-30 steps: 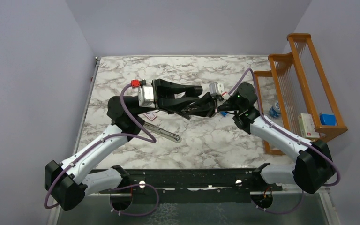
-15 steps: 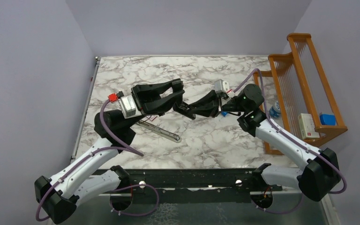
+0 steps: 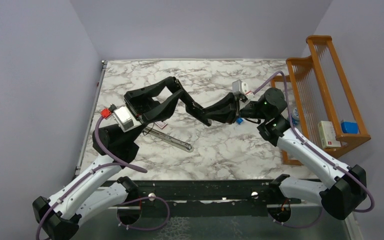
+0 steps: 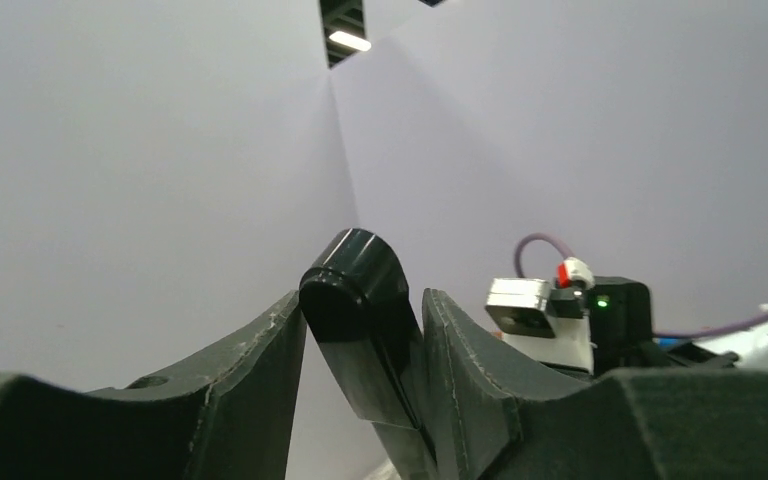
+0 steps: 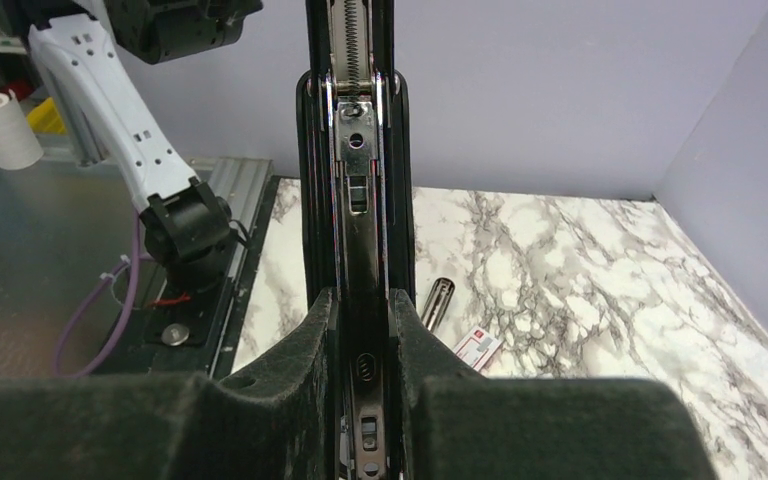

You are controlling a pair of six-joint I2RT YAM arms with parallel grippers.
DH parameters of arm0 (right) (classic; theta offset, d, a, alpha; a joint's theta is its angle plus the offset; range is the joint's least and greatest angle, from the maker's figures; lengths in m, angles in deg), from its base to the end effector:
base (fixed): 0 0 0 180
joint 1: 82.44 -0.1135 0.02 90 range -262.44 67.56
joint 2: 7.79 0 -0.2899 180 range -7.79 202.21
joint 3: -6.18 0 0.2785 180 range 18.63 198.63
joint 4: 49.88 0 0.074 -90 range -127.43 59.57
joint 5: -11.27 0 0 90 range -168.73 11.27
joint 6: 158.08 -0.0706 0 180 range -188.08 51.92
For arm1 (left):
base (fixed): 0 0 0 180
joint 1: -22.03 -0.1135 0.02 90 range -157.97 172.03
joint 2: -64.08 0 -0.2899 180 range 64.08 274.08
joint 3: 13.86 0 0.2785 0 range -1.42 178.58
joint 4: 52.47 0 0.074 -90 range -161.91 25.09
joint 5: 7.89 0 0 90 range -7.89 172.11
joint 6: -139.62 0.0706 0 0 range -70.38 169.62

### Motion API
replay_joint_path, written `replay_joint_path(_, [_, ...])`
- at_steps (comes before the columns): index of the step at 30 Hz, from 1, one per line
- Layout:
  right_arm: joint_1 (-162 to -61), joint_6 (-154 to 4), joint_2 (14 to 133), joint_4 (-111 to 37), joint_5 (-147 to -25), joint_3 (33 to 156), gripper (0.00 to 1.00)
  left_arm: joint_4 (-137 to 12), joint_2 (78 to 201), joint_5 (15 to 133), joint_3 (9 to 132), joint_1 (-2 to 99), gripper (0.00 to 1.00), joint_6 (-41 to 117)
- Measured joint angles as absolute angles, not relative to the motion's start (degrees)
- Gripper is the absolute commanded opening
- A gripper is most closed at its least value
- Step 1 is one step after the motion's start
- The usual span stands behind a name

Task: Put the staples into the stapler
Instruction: Open the stapler at the center of the board.

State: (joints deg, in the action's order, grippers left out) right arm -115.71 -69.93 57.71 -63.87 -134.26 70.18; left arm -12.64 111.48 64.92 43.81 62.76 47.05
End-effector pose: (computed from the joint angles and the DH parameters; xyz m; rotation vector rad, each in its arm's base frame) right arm 0.2101 0.2074 0.3947 -1.1729 1.0208 1.1413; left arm 0.1293 -0.1388 0.4851 0.5129 0.5759 -0.8236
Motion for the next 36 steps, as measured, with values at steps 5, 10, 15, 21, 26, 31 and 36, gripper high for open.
replay_joint_path(5, [-115.15, -72.11, 57.03, -62.58, -131.05, 71.23, 0.01, -11.55, 109.66, 68.83, 43.64, 62.37, 0.75, 50.53])
replay_joint_path(10, [-114.93, -73.29, 56.96, -61.23, -127.94, 71.49, 0.01, -11.42, 109.16, 71.43, 43.66, 62.37, 0.99, 52.1])
replay_joint_path(15, [-114.95, -72.2, 56.35, -56.9, -123.88, 72.12, 0.01, -13.49, 109.14, 75.19, 44.16, 62.37, 0.99, 53.65])
replay_joint_path(21, [-114.95, -68.2, 58.06, -42.58, -114.98, 78.5, 0.01, -16.49, 108.74, 80.65, 45.32, 62.37, 0.99, 56.14])
replay_joint_path(26, [-114.95, -65.71, 61.18, -33.1, -106.68, 81.43, 0.01, -17.75, 108.61, 81.99, 45.89, 62.37, 0.99, 57.08])
replay_joint_path(31, [-114.93, -63.68, 64.16, -25.56, -101.65, 81.74, 0.01, -18.41, 109.38, 81.99, 45.93, 62.37, 0.99, 57.37])
replay_joint_path(36, [-115.06, -61.8, 70.01, -14.93, -96.67, 88.56, 0.01, -21.03, 110.84, 83.65, 47.0, 62.37, 0.99, 57.3])
